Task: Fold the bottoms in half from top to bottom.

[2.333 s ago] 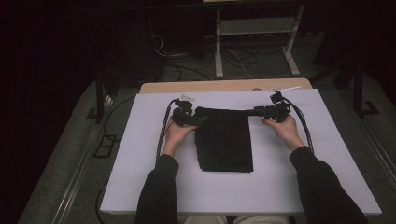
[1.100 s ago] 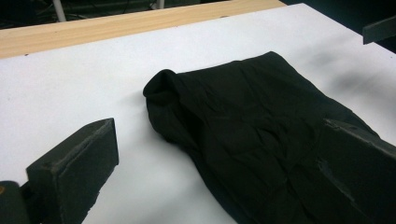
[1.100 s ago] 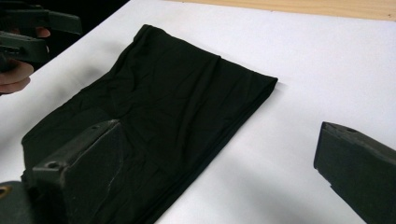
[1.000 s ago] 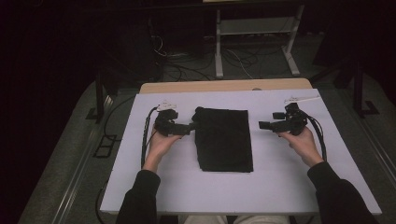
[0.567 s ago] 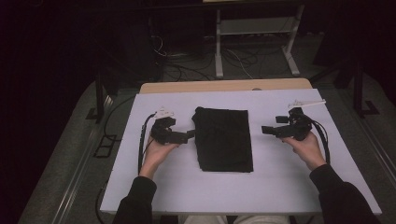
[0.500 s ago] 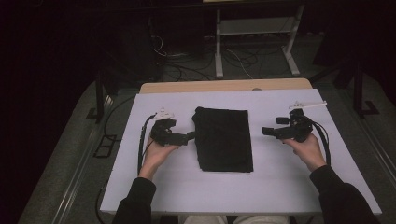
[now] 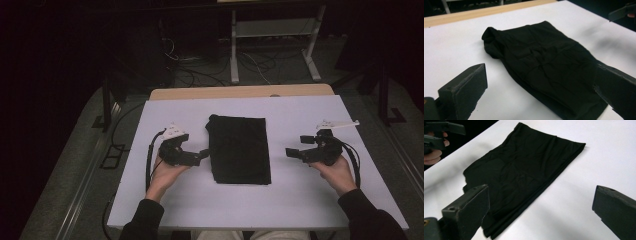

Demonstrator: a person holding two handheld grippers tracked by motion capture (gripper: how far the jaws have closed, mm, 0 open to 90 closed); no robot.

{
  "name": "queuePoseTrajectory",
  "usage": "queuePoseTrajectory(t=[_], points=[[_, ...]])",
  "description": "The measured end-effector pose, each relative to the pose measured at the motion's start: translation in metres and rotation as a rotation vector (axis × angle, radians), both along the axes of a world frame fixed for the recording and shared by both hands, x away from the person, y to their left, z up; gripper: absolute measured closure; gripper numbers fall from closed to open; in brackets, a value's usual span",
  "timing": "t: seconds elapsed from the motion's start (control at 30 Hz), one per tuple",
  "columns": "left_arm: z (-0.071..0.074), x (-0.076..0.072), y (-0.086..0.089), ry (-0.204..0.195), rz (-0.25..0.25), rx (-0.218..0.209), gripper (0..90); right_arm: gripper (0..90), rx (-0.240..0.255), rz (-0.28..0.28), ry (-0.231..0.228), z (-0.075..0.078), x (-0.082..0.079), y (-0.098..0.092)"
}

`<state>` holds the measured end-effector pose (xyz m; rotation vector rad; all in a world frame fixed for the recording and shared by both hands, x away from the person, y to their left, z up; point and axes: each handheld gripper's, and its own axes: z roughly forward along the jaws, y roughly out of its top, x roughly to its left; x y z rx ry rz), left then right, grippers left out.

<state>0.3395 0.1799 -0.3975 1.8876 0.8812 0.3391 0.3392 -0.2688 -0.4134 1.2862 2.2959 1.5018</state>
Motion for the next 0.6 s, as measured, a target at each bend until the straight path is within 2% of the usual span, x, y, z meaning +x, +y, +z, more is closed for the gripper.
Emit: queuePoseTrajectory(t=[0.23,0.4,0.6], points=[[-0.006,-0.016,0.0,-0.018,-0.023,-0.001,0.0,1.2,-0.019,0.009,-0.001,-0.004,-0.018,-0.002],[-0.014,-0.024,0.0,-0.016,-0.031,0.015,0.0,1.2,-0.024,0.013,0.0,-0.009,-0.03,-0.004],[-0.019,-0.036,0.005,-0.013,-0.05,0.014,0.0,1.1,-0.021,0.009,-0.005,-0.013,-0.042,-0.007]])
